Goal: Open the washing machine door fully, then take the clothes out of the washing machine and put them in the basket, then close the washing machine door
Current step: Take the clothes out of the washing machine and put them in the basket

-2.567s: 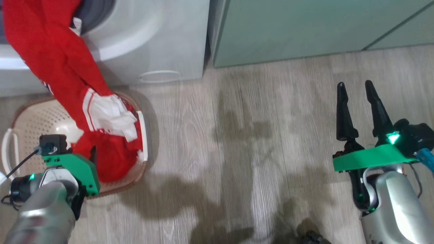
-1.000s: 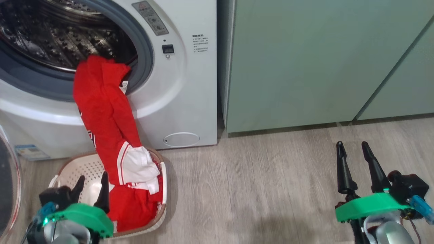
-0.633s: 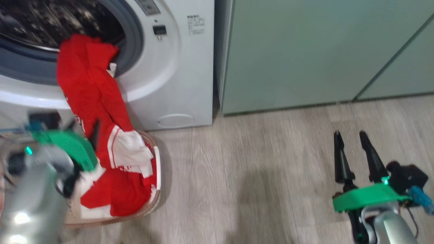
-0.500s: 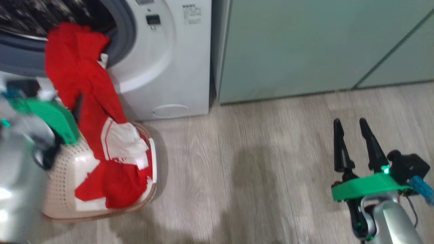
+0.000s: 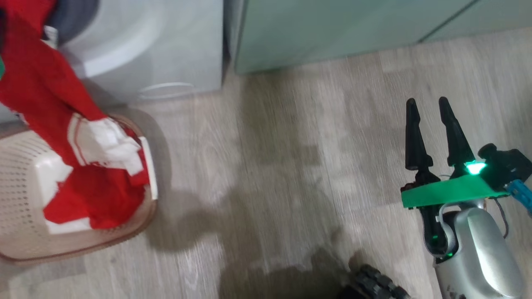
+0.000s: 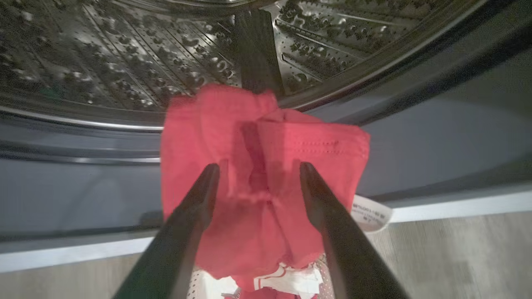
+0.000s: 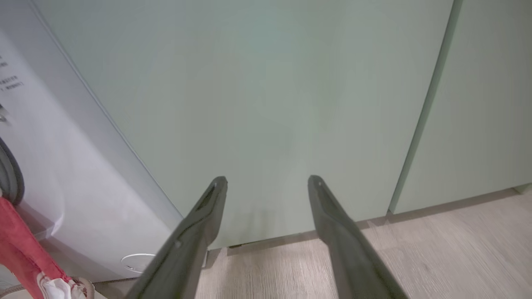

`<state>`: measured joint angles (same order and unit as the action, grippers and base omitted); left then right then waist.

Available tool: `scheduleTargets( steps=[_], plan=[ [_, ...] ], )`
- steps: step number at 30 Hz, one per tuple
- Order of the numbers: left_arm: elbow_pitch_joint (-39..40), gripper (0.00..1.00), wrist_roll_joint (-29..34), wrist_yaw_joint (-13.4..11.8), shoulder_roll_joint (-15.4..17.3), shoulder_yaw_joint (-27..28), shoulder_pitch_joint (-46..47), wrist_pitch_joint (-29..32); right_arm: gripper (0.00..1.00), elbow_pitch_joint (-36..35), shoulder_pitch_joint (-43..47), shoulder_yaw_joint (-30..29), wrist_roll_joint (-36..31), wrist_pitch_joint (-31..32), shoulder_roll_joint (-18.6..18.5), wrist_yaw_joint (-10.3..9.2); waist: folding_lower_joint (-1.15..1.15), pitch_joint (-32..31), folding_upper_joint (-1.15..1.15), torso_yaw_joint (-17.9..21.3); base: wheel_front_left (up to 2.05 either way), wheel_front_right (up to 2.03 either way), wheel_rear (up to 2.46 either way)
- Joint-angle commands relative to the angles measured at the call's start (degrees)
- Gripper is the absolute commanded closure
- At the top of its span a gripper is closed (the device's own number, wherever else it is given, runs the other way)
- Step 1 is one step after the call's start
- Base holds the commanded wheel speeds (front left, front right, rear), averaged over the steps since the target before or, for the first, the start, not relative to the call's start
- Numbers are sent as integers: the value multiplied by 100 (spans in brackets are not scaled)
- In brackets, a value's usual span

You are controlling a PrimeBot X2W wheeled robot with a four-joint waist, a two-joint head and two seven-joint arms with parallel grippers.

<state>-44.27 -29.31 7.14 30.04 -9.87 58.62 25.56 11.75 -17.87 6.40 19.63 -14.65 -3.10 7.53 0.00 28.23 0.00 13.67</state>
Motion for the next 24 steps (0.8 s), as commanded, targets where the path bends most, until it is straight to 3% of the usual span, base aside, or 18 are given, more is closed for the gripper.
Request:
scheduleTargets(
  steps=[1,13,14,16,24],
  plan=[
    [133,0,-63,33,328,125,272,52,0,-180,-34,111,53,-35,22,-4,0,295,0,163,0,0,0],
    [-352,0,-190,34,629,-202,805,439,0,-255,-299,175,215,-35,22,-4,0,834,0,314,0,0,0],
    [-378,17,-196,34,634,-252,812,438,0,-252,-307,172,216,-35,22,-4,0,846,0,312,0,0,0],
    [-423,100,-230,35,647,-330,812,384,0,-241,-319,161,215,-35,22,-4,0,853,0,300,0,0,0],
    [-560,100,-488,35,617,-613,590,161,0,-159,-246,156,164,-35,22,-4,0,583,0,194,0,0,0]
  ],
)
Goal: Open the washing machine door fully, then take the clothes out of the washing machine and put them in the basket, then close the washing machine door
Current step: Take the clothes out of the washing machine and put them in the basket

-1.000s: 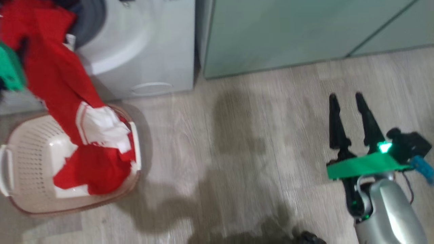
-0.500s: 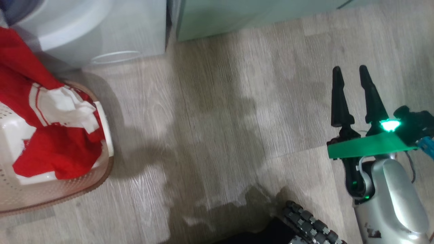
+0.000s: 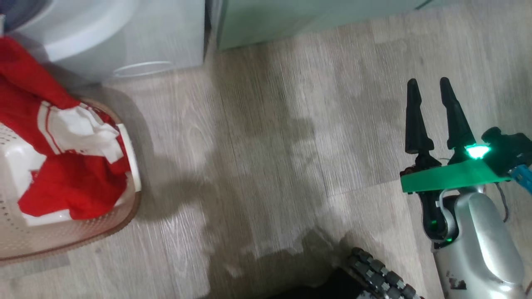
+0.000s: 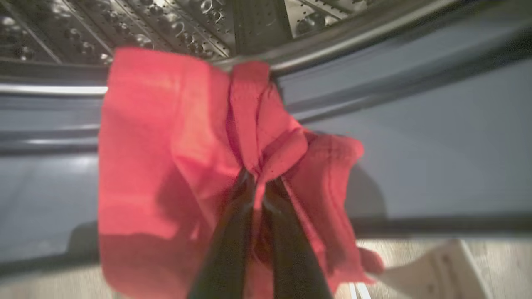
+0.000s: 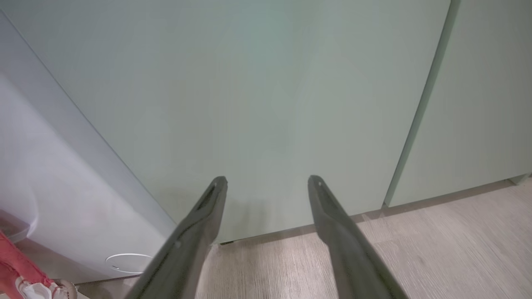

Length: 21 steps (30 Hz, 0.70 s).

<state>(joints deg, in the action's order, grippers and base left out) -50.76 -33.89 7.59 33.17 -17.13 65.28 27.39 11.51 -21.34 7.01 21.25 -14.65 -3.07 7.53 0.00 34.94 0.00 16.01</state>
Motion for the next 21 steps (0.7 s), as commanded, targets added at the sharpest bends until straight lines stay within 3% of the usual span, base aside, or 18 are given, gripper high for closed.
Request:
scheduleTargets(
  steps=[1,11,21],
  plan=[
    [88,100,-72,-10,300,65,-136,-67,0,-121,124,89,-10,-35,19,-4,0,-155,0,-63,0,0,0],
    [299,100,-438,-10,149,-419,-1345,-832,0,24,527,28,-165,-35,19,-4,0,-1092,0,-337,0,0,0],
    [227,100,-594,-55,-501,-790,-2846,-1380,0,68,877,-55,-318,-35,19,-4,0,-1698,0,-589,0,0,0]
  ],
)
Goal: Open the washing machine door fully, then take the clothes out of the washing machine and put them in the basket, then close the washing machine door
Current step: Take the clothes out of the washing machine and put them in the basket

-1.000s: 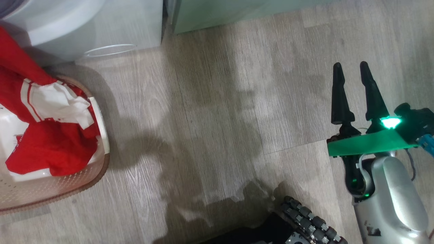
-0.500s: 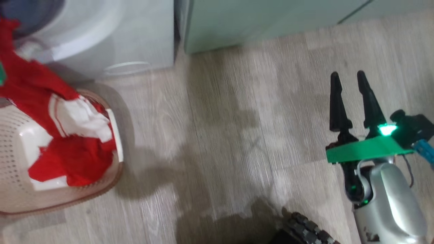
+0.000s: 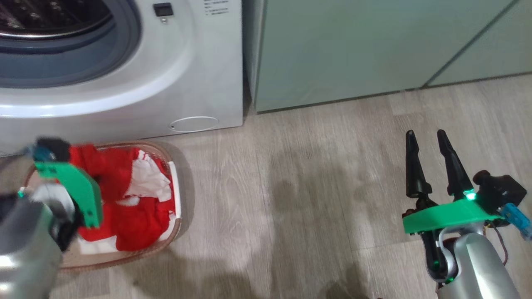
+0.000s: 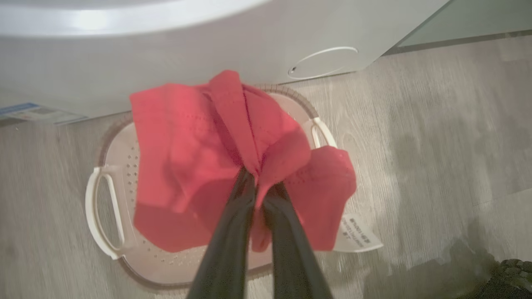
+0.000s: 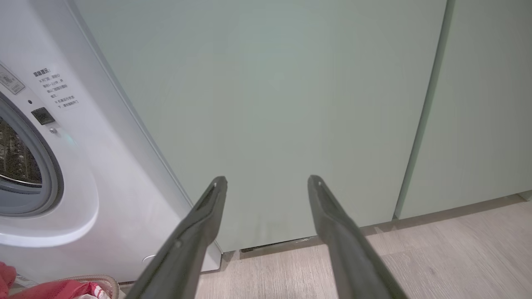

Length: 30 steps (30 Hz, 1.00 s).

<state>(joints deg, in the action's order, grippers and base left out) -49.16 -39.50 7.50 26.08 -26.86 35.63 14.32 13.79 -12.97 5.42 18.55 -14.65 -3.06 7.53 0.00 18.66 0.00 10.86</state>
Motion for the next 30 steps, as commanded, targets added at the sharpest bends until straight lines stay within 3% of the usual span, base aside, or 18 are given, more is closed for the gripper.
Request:
scheduleTargets(
  steps=[1,6,11,19,24,25,26,27,28,30],
  plan=[
    [-1,100,-28,-70,151,162,36,-135,0,-167,37,107,-52,-35,18,-4,0,-66,0,-77,0,0,0],
    [-550,100,-68,-257,-145,181,-121,-489,0,-207,0,122,-89,-35,18,-4,0,44,0,-73,0,0,0],
    [-1189,100,-174,-261,-350,249,108,-659,0,-286,-152,123,-122,-35,18,-4,0,468,0,-7,0,0,0],
    [-2018,100,-314,-250,-464,391,734,-916,0,-407,-480,111,-153,-35,18,-4,0,1321,0,163,0,0,0],
    [-2251,100,-352,-264,-449,425,840,-1034,0,-447,-580,85,-151,-35,18,-4,0,1538,0,248,0,0,0],
    [-2283,77,-352,-260,-446,423,848,-1077,0,-452,-594,76,-148,-35,18,-4,0,1555,0,257,0,0,0],
    [-2332,8,-363,-267,-445,435,852,-1205,0,-455,-602,61,-146,-35,18,-4,0,1553,0,266,0,0,0],
    [-2332,8,-363,-267,-445,435,852,-1205,0,-455,-602,61,-146,-35,18,-4,0,1553,0,266,0,0,0],
    [-2350,0,-364,-271,-458,436,845,-1286,0,-447,-598,49,-149,-35,18,-4,0,1525,0,260,0,0,0],
    [-2374,0,-366,-256,-495,436,824,-1483,0,-426,-585,22,-151,-35,18,-4,0,1433,0,232,0,0,0]
  ],
)
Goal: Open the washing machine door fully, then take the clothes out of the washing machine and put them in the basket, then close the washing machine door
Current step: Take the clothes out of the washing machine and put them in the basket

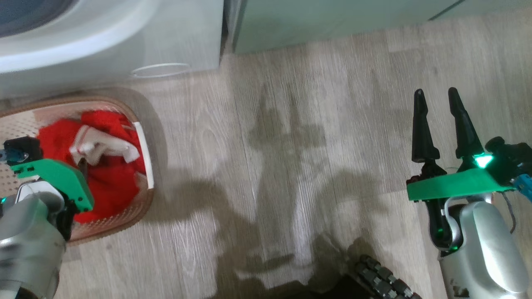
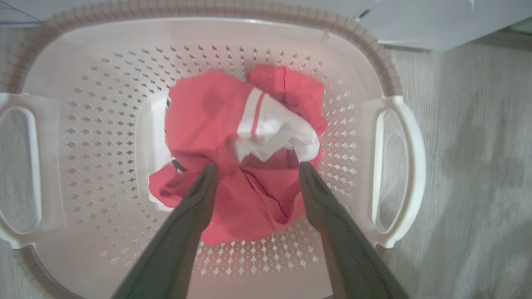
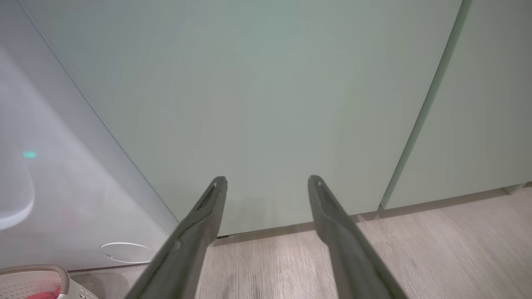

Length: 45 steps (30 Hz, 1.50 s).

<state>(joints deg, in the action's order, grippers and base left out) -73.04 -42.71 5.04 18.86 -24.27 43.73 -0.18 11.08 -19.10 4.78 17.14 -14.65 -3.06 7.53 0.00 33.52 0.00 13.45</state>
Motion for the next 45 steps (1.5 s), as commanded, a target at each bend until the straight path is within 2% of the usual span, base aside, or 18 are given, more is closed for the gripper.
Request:
scheduleTargets(
  steps=[1,8,9,11,14,17,27,33,36,45],
  plan=[
    [5,0,-50,-3,205,181,2,-145,0,-146,39,79,-8,-35,18,-4,0,-113,0,-46,0,0,0],
    [-28,0,-30,35,26,182,-134,-1141,0,-65,187,104,-37,-35,18,-4,0,-773,0,-238,0,0,0],
    [-9,0,-5,71,-23,166,-182,-1320,0,-34,259,95,-56,-35,18,-4,0,-1017,0,-312,0,0,0],
    [51,0,20,117,-65,151,-258,-1415,0,-6,350,91,-78,-35,18,-4,0,-1265,0,-385,0,0,0],
    [284,0,-83,191,-118,274,-385,-1471,0,41,493,84,-77,-35,8,-4,0,-1626,0,-471,0,0,0],
    [948,0,58,217,-24,449,-589,-1478,0,73,647,68,-70,-35,-9,-4,0,-1963,0,-549,0,0,0],
    [3139,0,957,232,-44,1677,-2085,-1481,0,112,1133,94,-68,-35,-42,-4,0,-2938,0,-596,0,0,0],
    [4091,0,1481,235,-252,2288,-3015,-1481,0,72,1434,0,-91,-35,-73,-4,0,-3313,0,-642,0,0,0],
    [4461,0,1767,238,-344,2401,-3317,-1481,0,54,1553,-66,-113,-35,-73,-4,0,-3422,0,-714,0,0,0],
    [4935,0,2052,243,-541,2531,-3684,-1481,0,19,1695,-184,-207,-35,-62,-4,0,-3547,0,-845,0,0,0]
  ],
)
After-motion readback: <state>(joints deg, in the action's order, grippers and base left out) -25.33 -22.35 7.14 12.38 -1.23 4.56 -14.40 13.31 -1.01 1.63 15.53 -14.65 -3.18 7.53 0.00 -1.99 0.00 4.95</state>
